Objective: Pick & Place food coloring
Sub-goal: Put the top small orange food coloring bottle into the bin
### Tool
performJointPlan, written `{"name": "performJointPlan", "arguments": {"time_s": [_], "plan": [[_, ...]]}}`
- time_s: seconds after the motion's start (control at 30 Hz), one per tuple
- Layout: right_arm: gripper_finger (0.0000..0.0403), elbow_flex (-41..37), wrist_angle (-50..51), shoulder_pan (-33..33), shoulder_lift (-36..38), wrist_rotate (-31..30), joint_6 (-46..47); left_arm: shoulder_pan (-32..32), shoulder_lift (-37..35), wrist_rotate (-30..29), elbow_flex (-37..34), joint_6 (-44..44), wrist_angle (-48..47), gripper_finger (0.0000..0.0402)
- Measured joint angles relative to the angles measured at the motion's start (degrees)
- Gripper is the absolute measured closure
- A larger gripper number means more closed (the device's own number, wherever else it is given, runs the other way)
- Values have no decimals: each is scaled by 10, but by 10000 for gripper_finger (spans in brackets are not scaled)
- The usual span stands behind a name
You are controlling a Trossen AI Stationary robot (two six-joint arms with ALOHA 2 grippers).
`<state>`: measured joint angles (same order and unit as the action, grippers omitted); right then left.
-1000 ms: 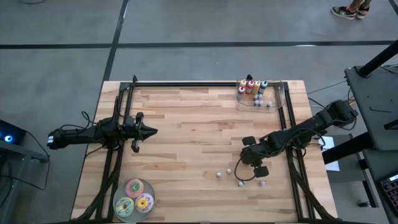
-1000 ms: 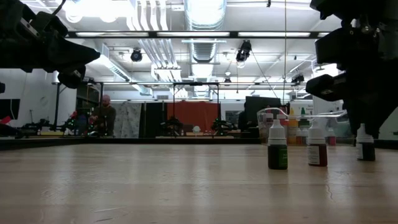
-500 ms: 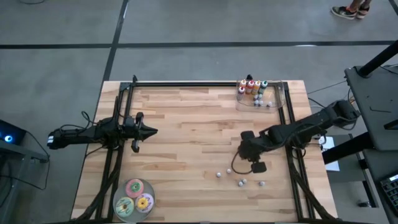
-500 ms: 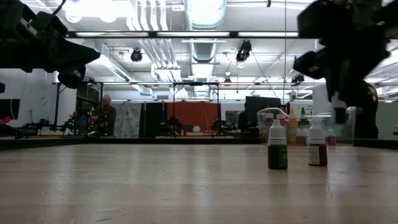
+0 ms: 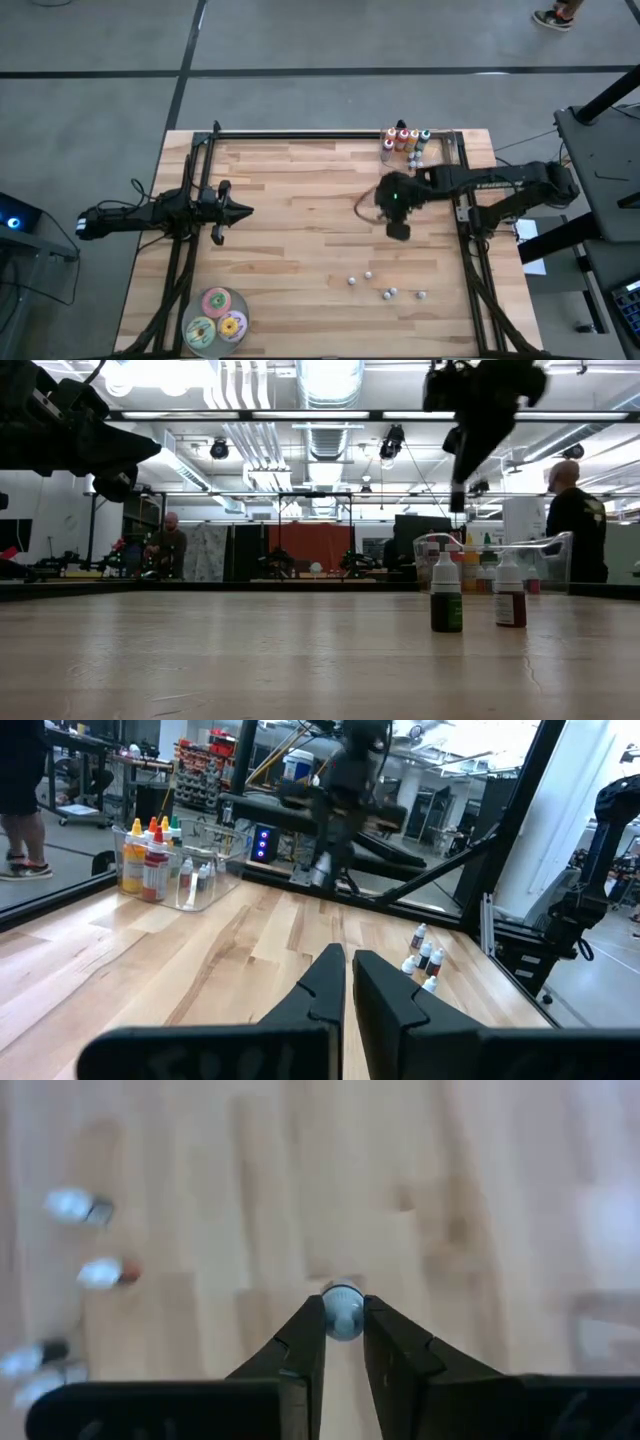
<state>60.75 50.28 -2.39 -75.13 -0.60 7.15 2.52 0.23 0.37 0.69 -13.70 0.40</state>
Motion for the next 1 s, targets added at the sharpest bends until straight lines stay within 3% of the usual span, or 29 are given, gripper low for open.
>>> {"name": "performJointPlan", "arguments": {"time_s": [0.33,1.0], "plan": [[353,58,45,-126,-1,-53,61,0,0,0,0,0,0,402],[353,59,65,-350,-1,-74,90,0,0,0,0,0,0,402]]}}
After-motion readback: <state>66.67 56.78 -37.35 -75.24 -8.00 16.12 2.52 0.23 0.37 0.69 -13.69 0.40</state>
